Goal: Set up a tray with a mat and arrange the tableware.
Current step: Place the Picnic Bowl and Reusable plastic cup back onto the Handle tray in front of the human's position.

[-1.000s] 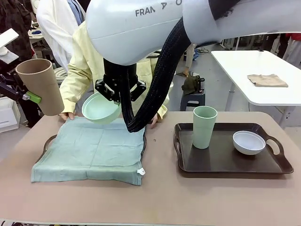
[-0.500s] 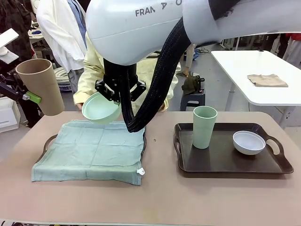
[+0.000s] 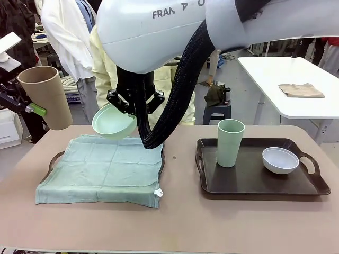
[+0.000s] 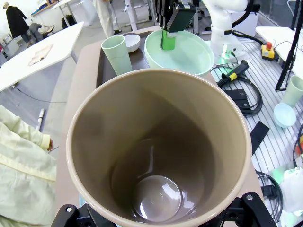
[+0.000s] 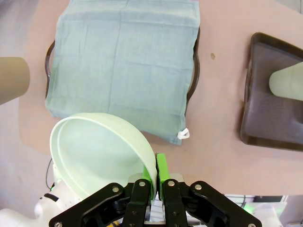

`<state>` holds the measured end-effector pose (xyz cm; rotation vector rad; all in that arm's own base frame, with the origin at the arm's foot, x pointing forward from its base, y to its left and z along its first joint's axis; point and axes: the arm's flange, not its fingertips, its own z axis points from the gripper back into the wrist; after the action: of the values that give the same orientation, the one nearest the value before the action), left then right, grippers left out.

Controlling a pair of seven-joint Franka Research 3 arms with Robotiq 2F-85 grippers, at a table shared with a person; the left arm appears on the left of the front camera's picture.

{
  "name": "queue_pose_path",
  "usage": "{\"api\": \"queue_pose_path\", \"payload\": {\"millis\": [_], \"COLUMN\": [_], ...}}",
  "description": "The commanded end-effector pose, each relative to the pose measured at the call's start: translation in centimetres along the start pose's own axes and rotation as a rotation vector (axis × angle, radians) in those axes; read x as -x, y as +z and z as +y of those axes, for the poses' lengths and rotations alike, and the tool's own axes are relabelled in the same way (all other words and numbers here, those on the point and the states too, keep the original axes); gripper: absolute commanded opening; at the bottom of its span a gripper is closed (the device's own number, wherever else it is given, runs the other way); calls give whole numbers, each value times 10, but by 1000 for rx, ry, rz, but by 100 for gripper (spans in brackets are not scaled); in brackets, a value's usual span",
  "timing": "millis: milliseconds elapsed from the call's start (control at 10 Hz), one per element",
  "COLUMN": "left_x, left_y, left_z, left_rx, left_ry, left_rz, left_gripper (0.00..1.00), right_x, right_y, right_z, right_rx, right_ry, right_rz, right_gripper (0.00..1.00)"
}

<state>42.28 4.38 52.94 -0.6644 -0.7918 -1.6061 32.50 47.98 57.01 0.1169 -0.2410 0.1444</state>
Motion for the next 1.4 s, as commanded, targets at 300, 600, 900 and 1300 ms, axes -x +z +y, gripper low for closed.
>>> {"api": "queue_pose_path", "payload": {"millis": [300, 600, 900, 1300], "left_x": [25, 65, 104, 141], "left_y": [-15, -30, -52, -78], "left_z": [6, 6, 12, 38], "left_rx": [13, 24, 37, -12], "left_ry": [36, 45, 92, 114], "left_rz": [-42, -130, -158, -77], "left_gripper": [85, 85, 85, 85], "right_x": [-7, -25, -39, -46], "right_y": [-25, -64, -119, -173], "right_z": [-11, -24, -20, -20], "right_rx": [-24, -82, -119, -127], "right_ry": [-5, -21, -31, -8], "right_rz": [47, 47, 94, 133], "right_gripper": [5, 5, 5, 5]}}
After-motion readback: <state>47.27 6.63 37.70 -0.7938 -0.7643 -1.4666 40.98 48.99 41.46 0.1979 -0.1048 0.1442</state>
